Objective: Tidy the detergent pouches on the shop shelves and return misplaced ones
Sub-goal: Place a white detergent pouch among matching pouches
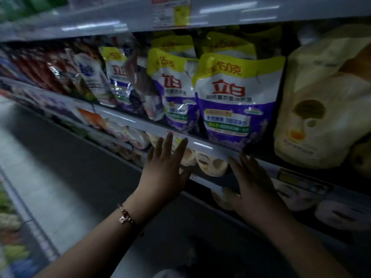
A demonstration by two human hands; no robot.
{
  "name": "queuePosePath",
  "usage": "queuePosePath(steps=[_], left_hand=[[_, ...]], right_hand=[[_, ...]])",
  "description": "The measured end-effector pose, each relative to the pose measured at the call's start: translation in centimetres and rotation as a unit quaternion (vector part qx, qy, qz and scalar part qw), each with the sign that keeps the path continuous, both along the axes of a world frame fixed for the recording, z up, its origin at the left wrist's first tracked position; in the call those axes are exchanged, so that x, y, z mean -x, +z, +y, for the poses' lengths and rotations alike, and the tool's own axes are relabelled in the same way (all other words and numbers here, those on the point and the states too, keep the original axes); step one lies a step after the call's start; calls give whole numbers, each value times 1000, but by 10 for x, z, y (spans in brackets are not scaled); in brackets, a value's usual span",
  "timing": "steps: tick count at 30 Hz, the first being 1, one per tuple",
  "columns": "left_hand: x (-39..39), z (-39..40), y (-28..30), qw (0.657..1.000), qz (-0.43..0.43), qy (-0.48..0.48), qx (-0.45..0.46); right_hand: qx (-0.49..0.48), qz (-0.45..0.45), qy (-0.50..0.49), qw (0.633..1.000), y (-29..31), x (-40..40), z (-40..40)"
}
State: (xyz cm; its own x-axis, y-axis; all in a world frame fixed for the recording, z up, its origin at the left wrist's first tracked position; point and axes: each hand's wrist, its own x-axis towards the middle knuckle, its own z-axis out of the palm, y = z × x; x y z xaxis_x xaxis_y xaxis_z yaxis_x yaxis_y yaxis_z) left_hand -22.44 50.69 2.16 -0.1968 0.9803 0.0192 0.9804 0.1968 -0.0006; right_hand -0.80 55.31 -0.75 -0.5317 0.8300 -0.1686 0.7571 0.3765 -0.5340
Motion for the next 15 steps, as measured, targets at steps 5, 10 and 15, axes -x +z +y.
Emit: queuePosePath(steps=[5, 10, 15], left_hand=[[39, -19, 8, 998, 11, 62, -24], [80, -33, 5, 993, -14, 108, -47], [129, -35, 1, 989, -52, 115, -74]], right_hand=[[-8, 43, 64, 997, 11, 55, 4], [-23, 70, 126, 989, 15, 105, 9], [-6, 114, 112, 987, 25, 157, 17]])
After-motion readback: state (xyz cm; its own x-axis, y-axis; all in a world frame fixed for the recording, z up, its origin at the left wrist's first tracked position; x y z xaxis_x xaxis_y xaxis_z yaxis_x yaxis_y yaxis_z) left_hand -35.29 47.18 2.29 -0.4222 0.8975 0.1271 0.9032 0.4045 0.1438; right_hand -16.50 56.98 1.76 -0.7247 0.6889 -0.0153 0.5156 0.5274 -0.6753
